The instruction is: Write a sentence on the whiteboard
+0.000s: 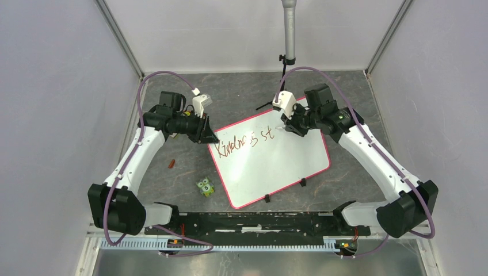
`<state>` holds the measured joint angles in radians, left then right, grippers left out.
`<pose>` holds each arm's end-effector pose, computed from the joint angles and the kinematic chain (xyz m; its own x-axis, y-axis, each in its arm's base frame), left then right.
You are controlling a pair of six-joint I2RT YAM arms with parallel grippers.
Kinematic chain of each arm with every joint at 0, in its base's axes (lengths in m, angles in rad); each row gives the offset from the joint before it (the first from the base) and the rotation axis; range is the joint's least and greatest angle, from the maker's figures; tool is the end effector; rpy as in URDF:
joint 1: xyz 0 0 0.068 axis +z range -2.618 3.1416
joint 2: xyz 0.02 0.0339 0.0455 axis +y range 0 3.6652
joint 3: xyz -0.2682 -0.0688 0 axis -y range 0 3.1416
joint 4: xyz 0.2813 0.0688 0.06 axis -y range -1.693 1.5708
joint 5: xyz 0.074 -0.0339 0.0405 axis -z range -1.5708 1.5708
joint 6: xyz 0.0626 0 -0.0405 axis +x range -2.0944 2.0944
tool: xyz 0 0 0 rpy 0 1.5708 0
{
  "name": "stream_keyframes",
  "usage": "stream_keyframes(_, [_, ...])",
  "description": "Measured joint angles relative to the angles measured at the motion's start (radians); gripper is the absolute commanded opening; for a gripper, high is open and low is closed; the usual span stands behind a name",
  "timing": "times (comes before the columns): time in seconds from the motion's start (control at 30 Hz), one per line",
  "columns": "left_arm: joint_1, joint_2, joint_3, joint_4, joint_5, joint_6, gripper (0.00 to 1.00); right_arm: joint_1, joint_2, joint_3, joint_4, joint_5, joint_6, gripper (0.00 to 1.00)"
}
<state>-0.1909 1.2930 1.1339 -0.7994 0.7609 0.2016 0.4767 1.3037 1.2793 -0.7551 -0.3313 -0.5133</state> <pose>0.2886 -0.0997 0.2884 -0.6818 0.2795 -0.6761 0.6768 0.5919 -0.4378 0.2809 0.1680 0.3317 -0.2301 -0.6414 -0.7319 -0.8637 0.4811 -0.1501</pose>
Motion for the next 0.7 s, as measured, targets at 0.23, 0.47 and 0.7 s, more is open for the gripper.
stream_keyframes(0.23, [0.000,0.000,0.000,0.000,0.000,0.000,0.02,0.000,0.012,0.000,0.016,0.014,0.004,0.00])
stream_keyframes(0.47, [0.000,0.000,0.000,0.000,-0.002,0.000,0.02,0.000,0.024,0.011,0.017,0.001,0.012,0.00])
stream_keyframes(0.7, [0.000,0.000,0.000,0.000,-0.002,0.000,0.03,0.006,0.025,0.011,0.019,-0.008,0.010,0.00])
